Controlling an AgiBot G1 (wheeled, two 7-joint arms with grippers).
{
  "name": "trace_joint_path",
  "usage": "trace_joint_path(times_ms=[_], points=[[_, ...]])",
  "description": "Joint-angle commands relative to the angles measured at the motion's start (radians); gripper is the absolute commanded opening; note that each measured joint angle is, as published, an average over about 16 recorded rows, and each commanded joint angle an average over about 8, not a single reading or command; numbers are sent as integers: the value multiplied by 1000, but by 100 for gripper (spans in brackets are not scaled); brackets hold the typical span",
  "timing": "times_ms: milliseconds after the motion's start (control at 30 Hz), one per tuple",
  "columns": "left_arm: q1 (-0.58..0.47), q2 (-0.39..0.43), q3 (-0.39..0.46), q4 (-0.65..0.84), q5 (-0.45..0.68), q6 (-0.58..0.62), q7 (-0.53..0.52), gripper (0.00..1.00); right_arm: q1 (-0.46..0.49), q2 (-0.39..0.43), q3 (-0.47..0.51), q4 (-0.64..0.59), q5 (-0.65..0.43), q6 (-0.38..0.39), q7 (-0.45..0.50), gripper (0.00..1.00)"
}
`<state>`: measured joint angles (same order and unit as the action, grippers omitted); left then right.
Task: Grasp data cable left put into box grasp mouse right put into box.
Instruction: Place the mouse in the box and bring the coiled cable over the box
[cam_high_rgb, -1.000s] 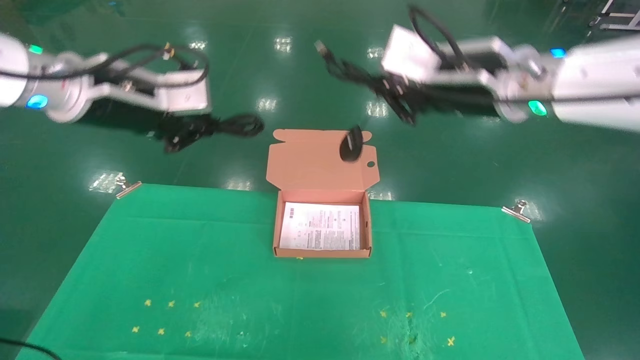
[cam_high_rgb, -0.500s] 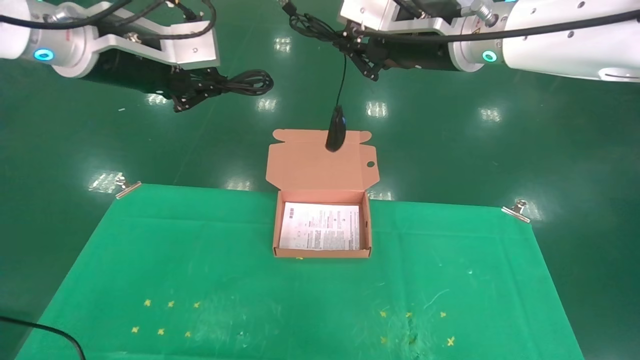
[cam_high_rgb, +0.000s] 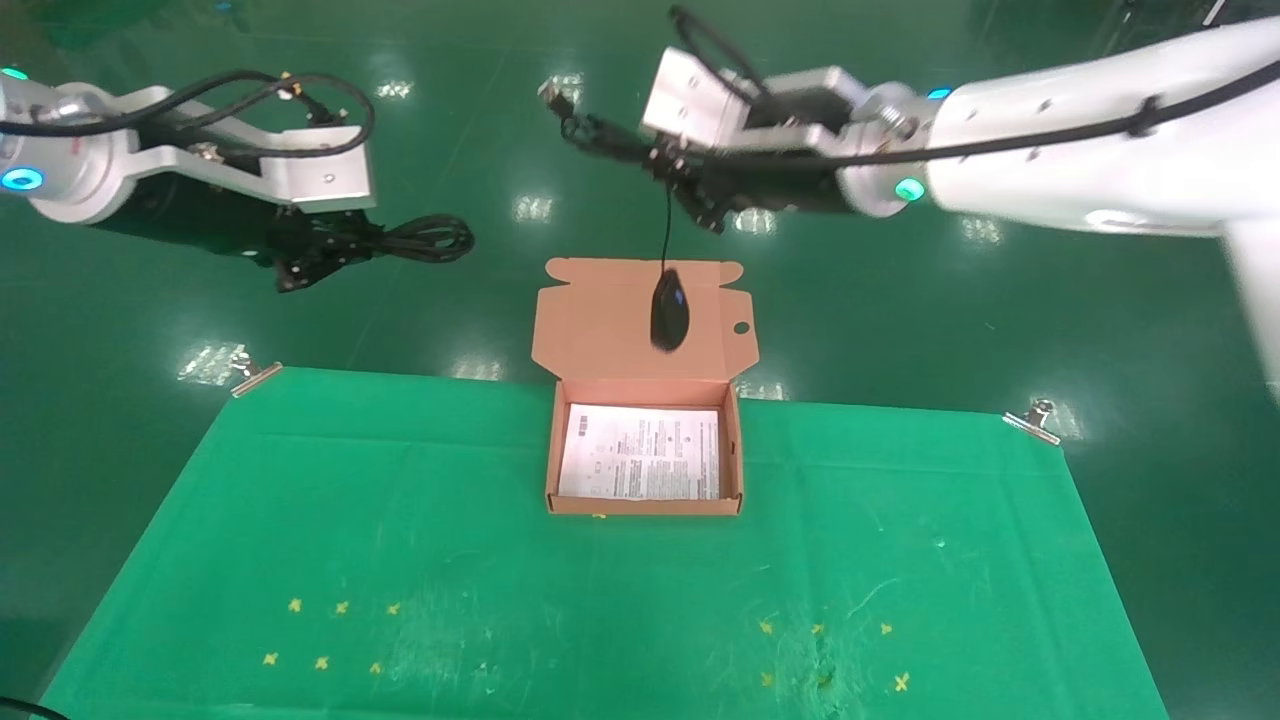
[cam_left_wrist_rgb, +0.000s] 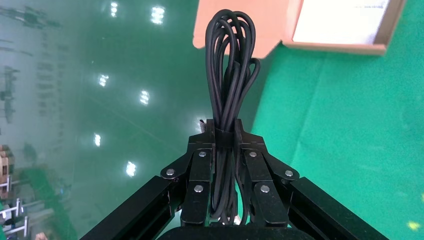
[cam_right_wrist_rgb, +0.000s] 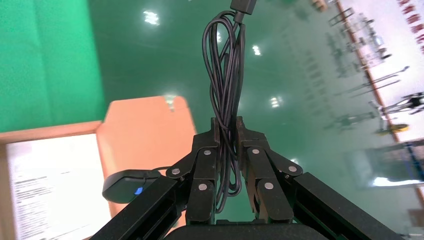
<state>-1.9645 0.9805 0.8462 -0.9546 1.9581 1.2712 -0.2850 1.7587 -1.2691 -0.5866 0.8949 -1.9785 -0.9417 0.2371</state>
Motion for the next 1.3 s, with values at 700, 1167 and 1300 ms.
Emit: trace_joint_path(times_ms=[700,1167,1300], points=[[16,-33,8,-84,24,23,-63,0,-98,-96,-186,-124,129,118,53,0],[16,-33,8,-87,25,23,-65,0,-127,-87,-356,-250,213,207,190,0],[16,-34,8,-87,25,23,-65,0,-127,-88,-381,-275,237,208,205,13]])
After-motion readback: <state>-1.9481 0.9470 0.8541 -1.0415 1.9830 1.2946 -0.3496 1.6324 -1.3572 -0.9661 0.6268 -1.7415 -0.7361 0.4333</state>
